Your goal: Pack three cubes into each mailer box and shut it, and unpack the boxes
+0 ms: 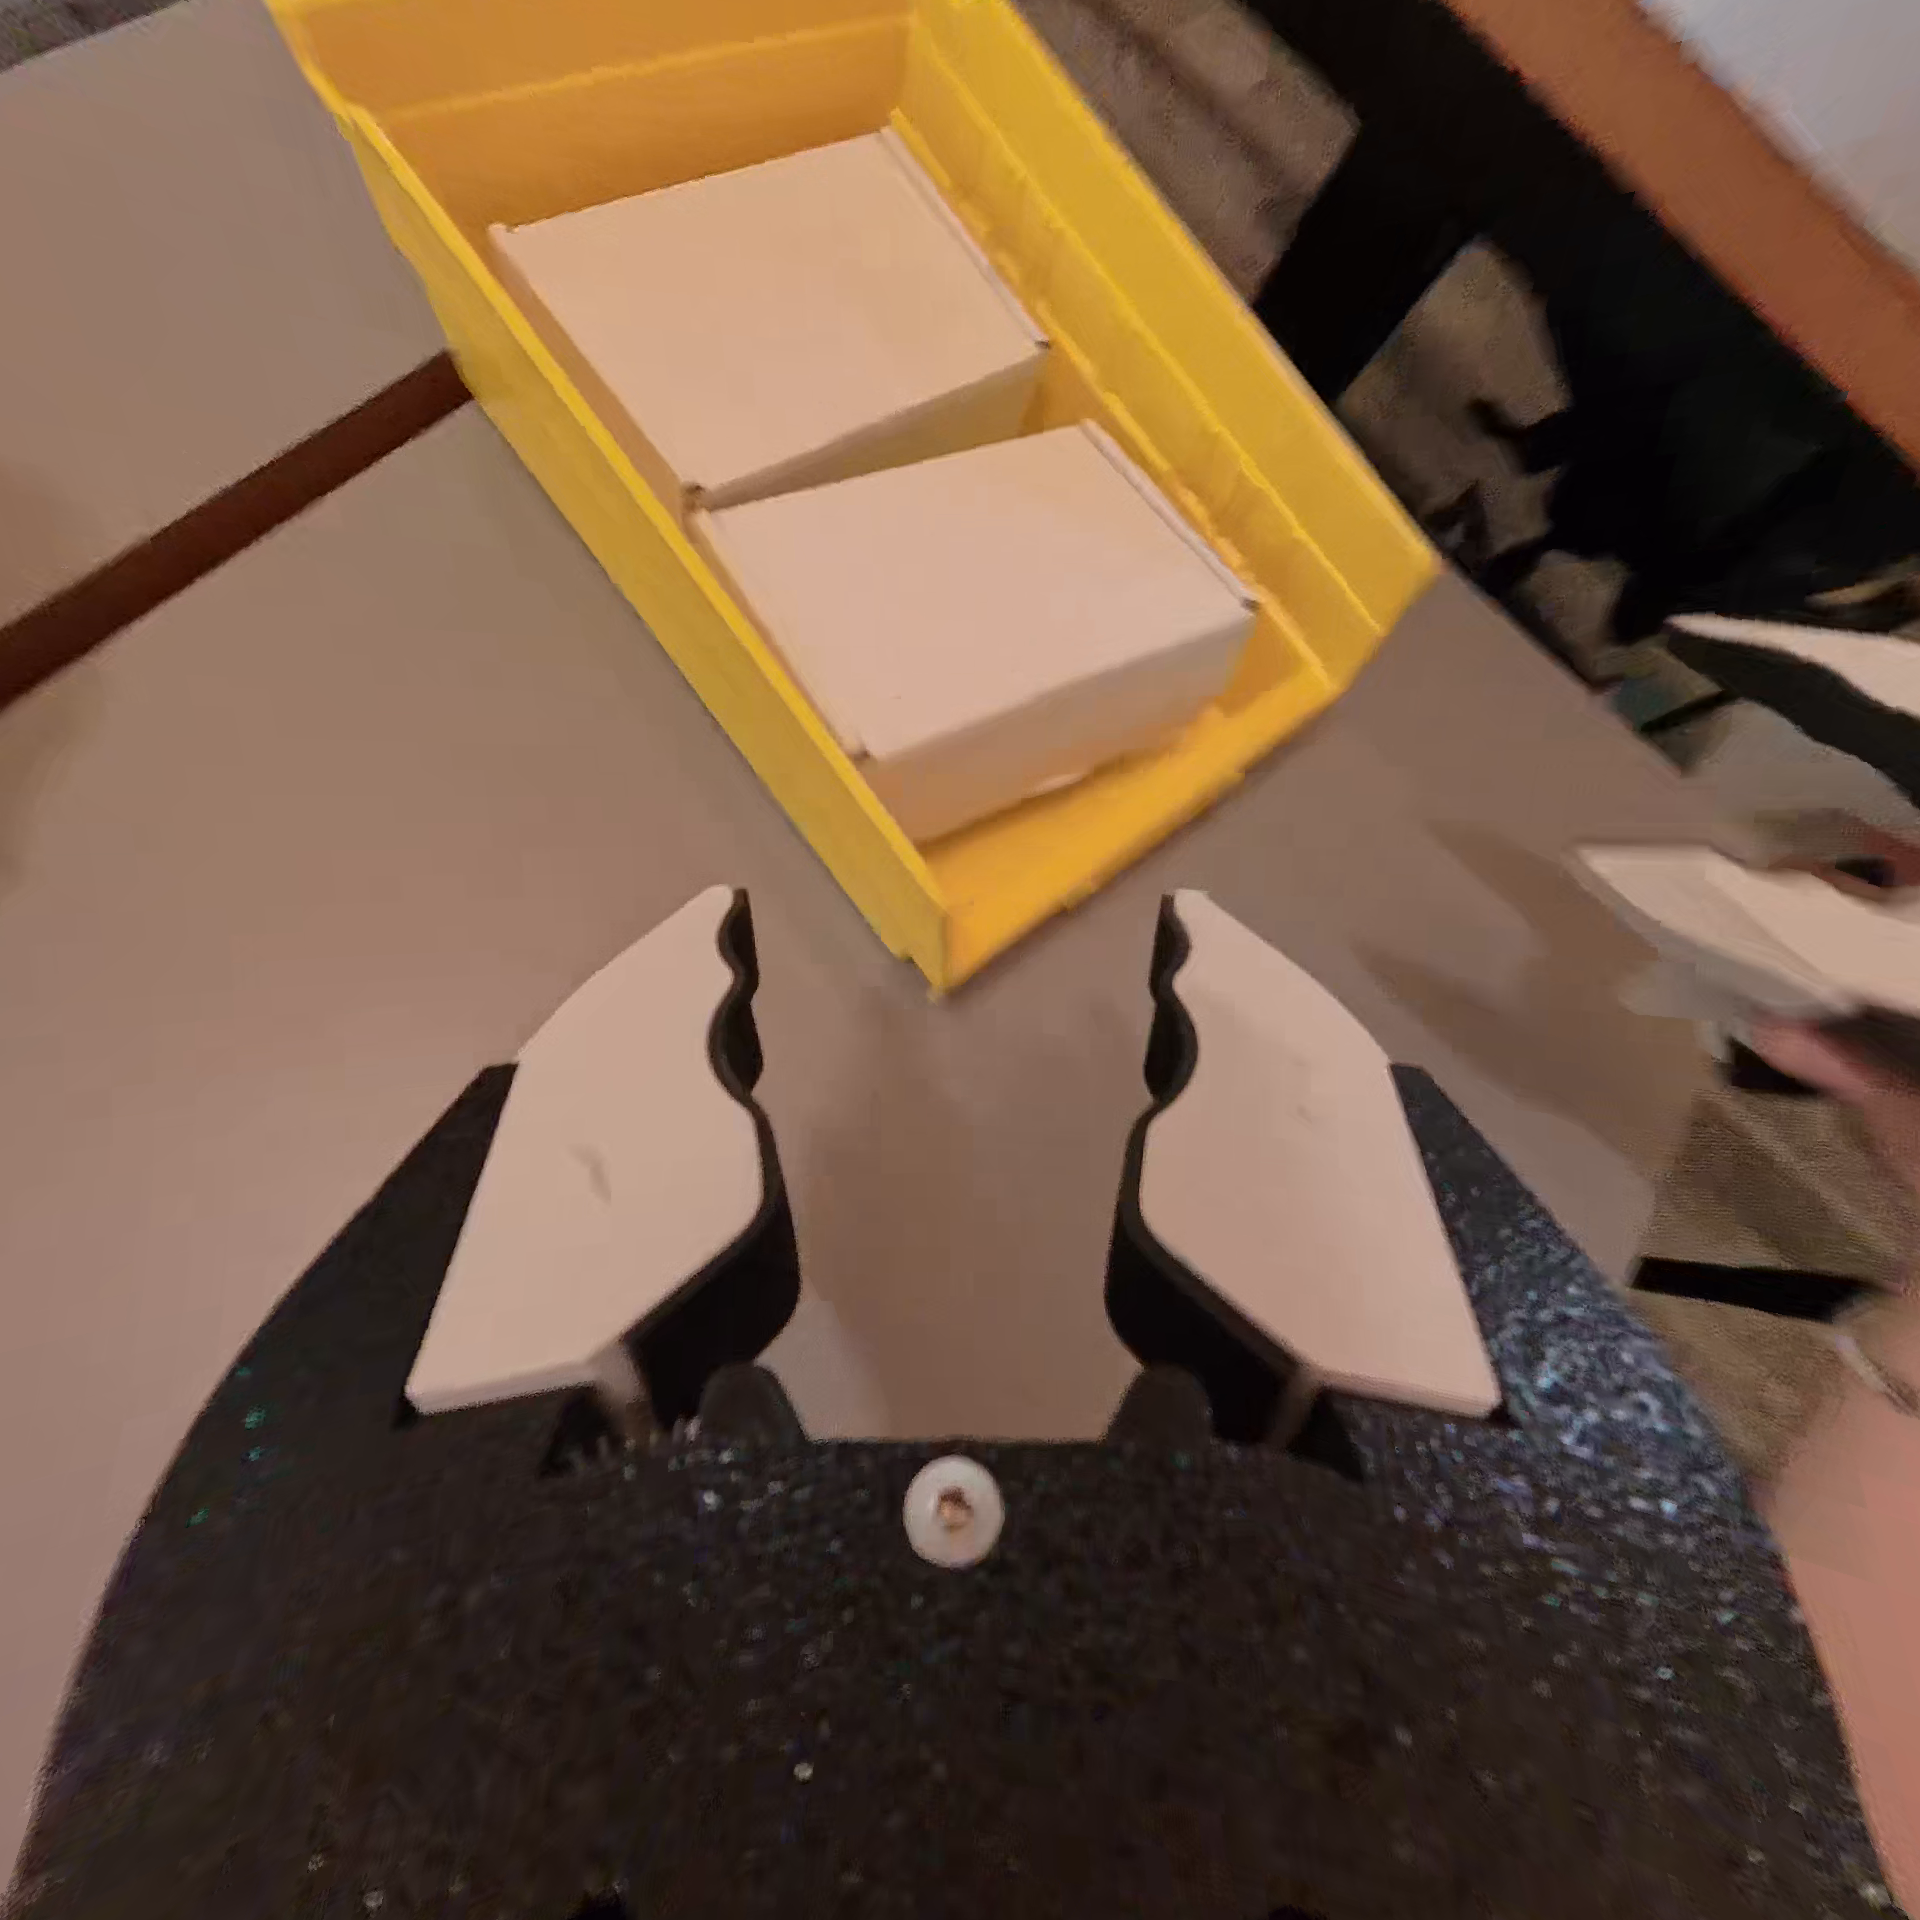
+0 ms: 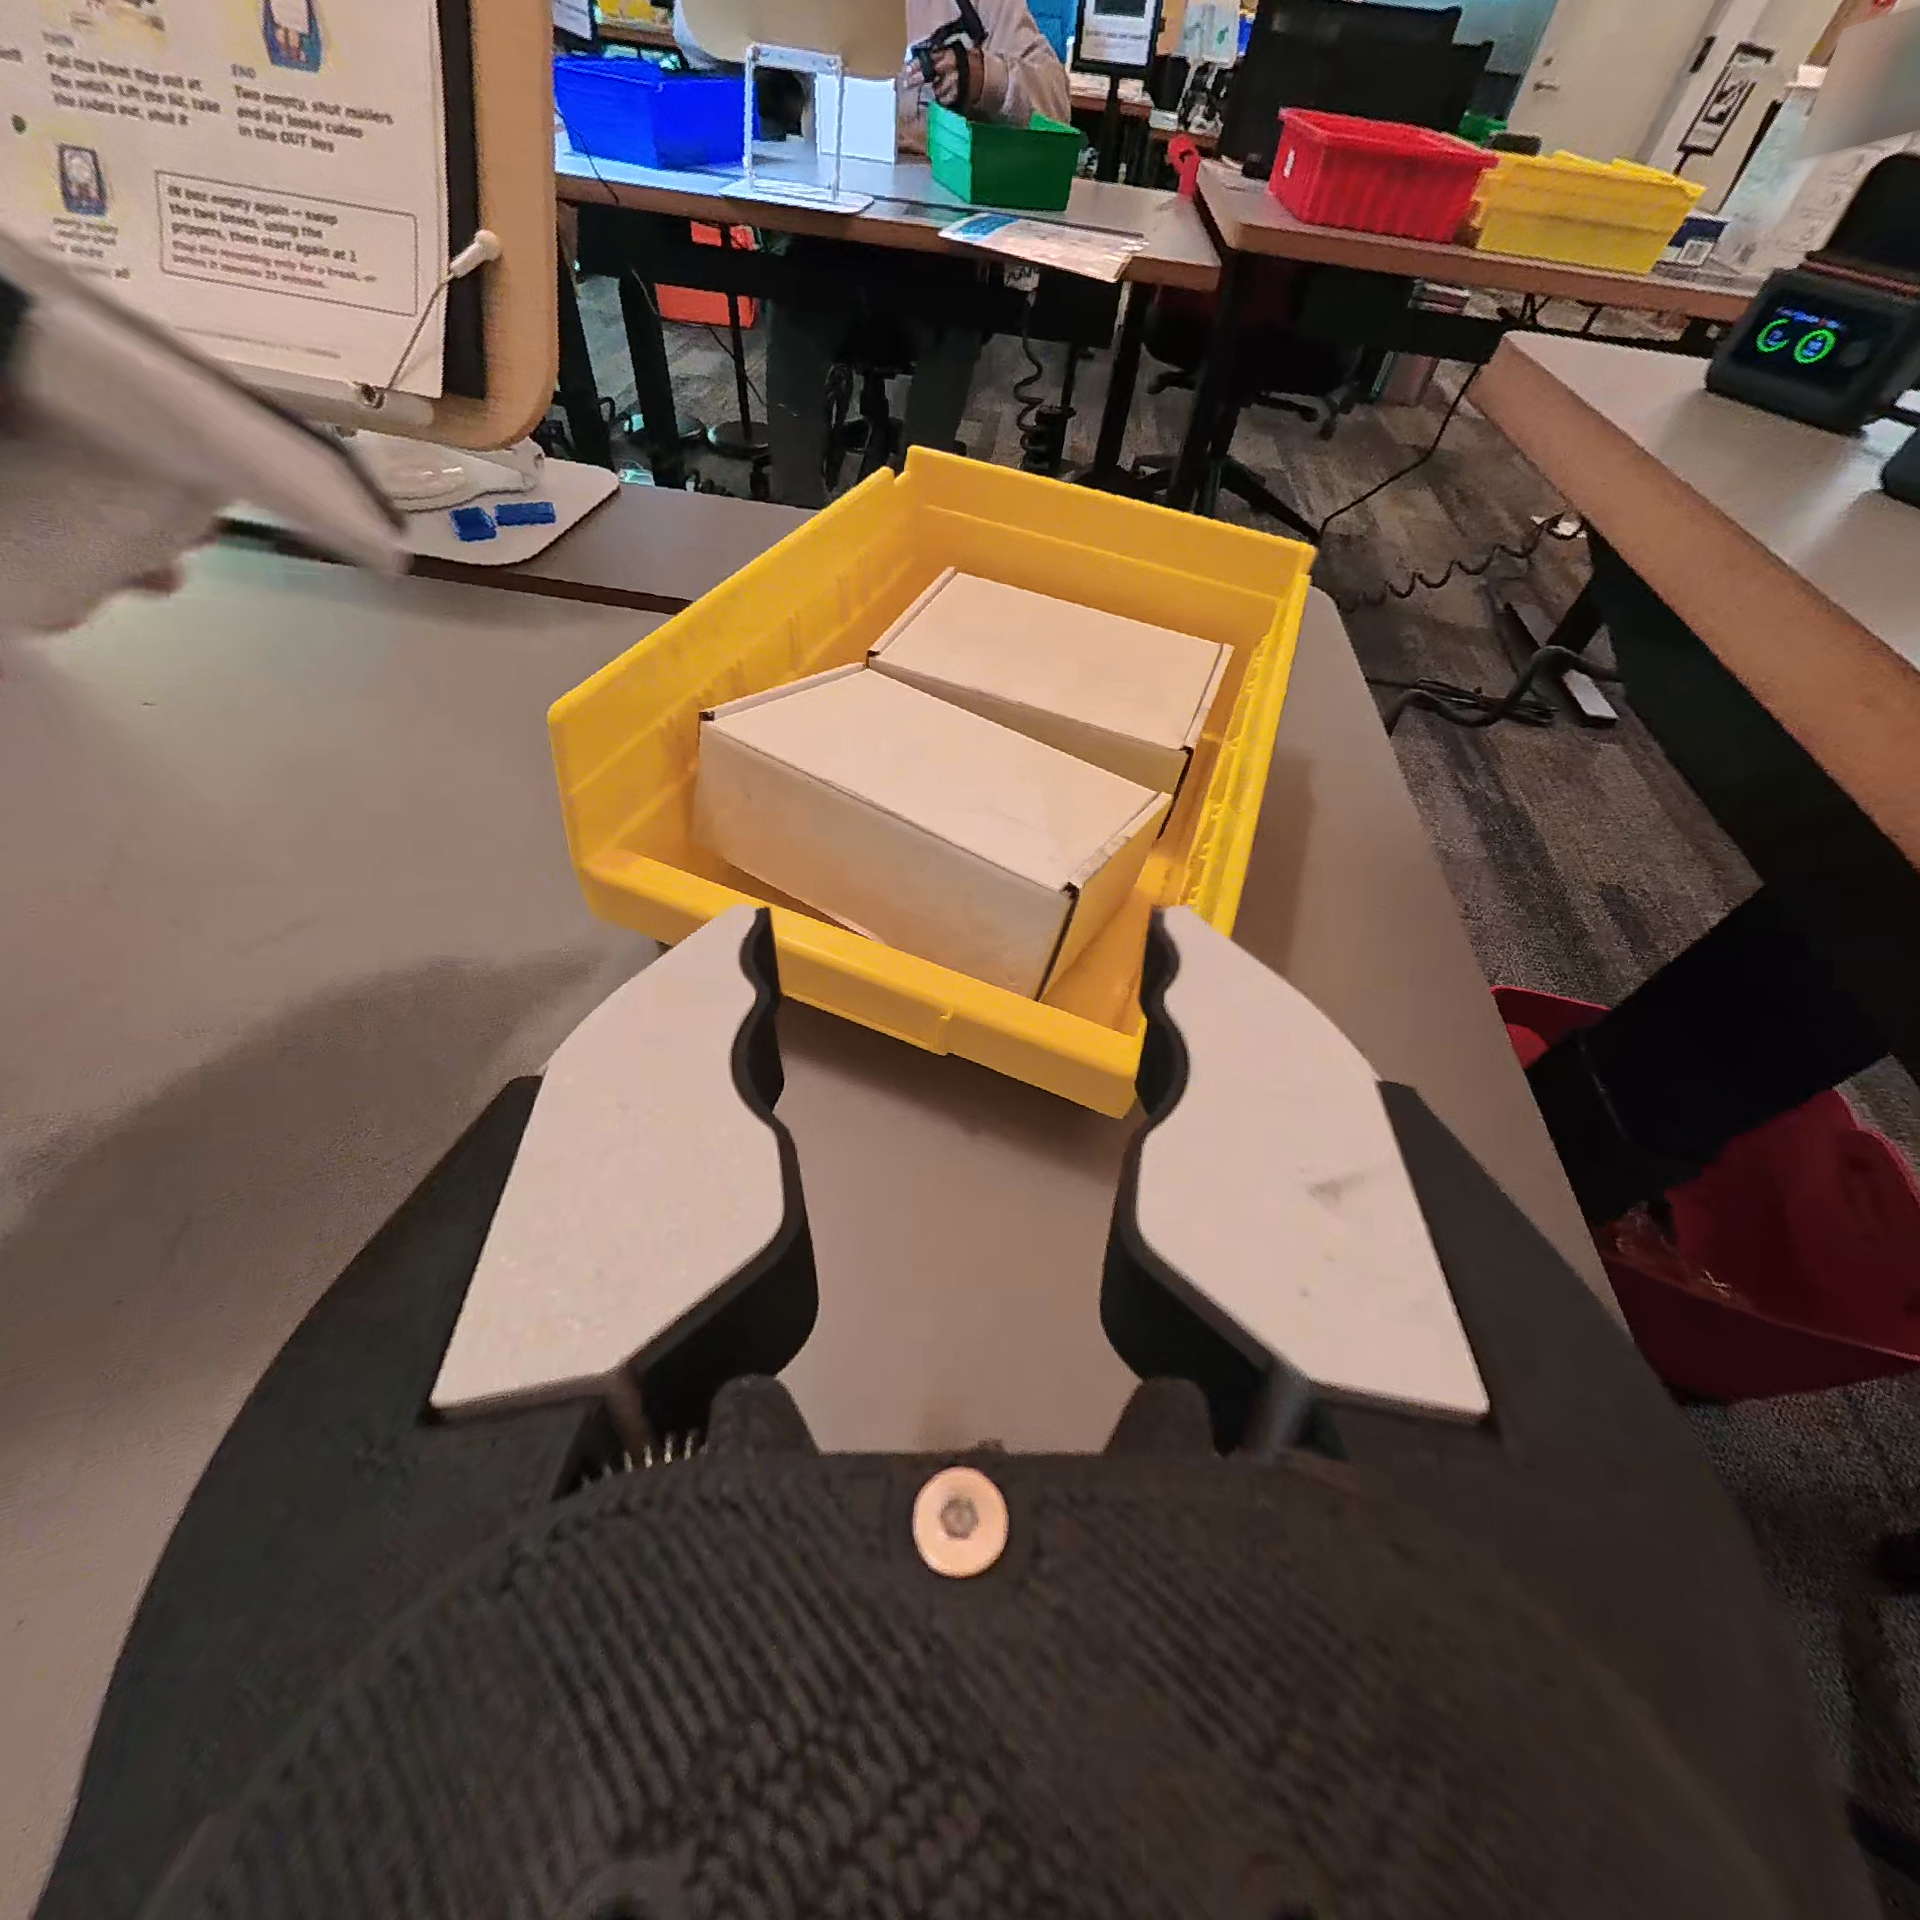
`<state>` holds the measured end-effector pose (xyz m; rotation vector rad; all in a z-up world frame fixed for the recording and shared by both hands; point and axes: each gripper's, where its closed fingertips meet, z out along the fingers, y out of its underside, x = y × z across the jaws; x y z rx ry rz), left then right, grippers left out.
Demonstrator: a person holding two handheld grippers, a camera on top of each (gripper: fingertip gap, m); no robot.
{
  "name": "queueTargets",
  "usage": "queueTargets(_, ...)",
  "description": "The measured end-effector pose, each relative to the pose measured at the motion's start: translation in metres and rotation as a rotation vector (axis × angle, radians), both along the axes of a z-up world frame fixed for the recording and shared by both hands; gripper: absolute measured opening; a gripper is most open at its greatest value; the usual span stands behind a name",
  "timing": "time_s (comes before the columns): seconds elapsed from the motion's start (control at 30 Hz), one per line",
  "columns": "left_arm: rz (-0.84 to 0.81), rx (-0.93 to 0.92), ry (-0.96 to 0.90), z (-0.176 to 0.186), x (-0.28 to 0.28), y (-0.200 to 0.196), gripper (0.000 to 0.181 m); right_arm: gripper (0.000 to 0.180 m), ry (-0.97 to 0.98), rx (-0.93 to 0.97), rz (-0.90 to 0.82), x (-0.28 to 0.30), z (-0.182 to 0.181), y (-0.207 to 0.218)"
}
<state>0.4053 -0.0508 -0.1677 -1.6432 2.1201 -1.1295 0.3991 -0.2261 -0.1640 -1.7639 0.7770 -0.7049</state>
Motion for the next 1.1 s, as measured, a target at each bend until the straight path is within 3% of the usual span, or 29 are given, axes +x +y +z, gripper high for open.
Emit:
queueTargets(0.13,0.097,0.146,0.140,-0.017,0.056,0.020,0.072,0.066,0.004,0.002,0.040,-0.003,-0.001,0.010)
queueTargets(0.37,0.215,0.189,0.336,-0.052,0.101,0.028,0.069,0.066,0.033,-0.020,0.105,-0.005,-0.012,0.027)
queueTargets(0.57,0.348,0.235,0.367,-0.073,0.128,0.031,0.046,0.065,0.059,0.005,0.151,-0.004,-0.019,0.037)
queueTargets(0.77,0.343,0.400,0.436,-0.108,0.137,0.036,0.039,0.064,0.103,0.030,0.170,-0.003,-0.029,0.040)
queueTargets(0.87,0.260,0.403,0.433,-0.122,0.140,0.026,0.018,0.064,0.100,0.024,0.166,-0.002,-0.029,0.037)
queueTargets(1.1,0.147,0.311,0.357,-0.121,0.138,0.025,0.015,0.062,0.049,0.026,0.153,-0.005,-0.011,0.031)
